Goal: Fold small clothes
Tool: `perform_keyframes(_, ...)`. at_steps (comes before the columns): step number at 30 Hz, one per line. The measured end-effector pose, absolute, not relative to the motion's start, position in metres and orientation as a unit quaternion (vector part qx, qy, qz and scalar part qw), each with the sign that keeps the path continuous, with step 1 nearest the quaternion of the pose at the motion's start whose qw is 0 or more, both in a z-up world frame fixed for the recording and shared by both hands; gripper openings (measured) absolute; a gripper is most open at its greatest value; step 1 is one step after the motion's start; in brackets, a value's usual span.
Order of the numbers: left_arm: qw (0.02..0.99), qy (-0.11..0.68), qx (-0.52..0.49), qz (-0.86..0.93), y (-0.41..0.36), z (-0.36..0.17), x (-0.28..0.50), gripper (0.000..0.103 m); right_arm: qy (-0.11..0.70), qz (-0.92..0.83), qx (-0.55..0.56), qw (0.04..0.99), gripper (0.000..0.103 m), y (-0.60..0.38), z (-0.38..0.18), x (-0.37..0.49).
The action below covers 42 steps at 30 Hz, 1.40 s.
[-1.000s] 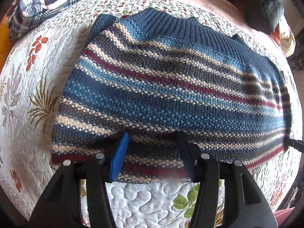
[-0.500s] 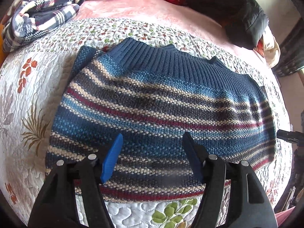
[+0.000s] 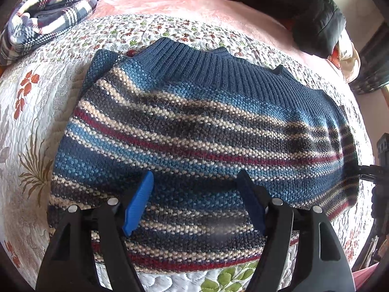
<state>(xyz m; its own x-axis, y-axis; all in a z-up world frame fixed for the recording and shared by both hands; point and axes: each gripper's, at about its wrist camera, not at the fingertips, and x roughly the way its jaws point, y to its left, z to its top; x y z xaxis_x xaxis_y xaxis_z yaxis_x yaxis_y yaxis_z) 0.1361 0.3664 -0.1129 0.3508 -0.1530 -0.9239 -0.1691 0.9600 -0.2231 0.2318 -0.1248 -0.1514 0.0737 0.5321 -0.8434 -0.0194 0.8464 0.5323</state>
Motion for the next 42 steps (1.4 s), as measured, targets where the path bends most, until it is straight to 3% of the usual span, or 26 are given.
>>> perform_keyframes(25, 0.807, 0.575, -0.139, 0.004, 0.367, -0.119, 0.137, 0.071, 0.649, 0.172, 0.163, 0.723, 0.034, -0.118, -0.154, 0.226)
perform_keyframes(37, 0.816, 0.548, -0.180, -0.010, 0.374, -0.093, 0.137, 0.071, 0.622, 0.188, 0.120, 0.751, 0.030, -0.070, -0.084, 0.226)
perform_keyframes(42, 0.824, 0.535, -0.188, -0.023, 0.370, -0.080, 0.138, 0.071, 0.618, 0.207, 0.044, 0.757, 0.030, -0.016, -0.053, 0.226)
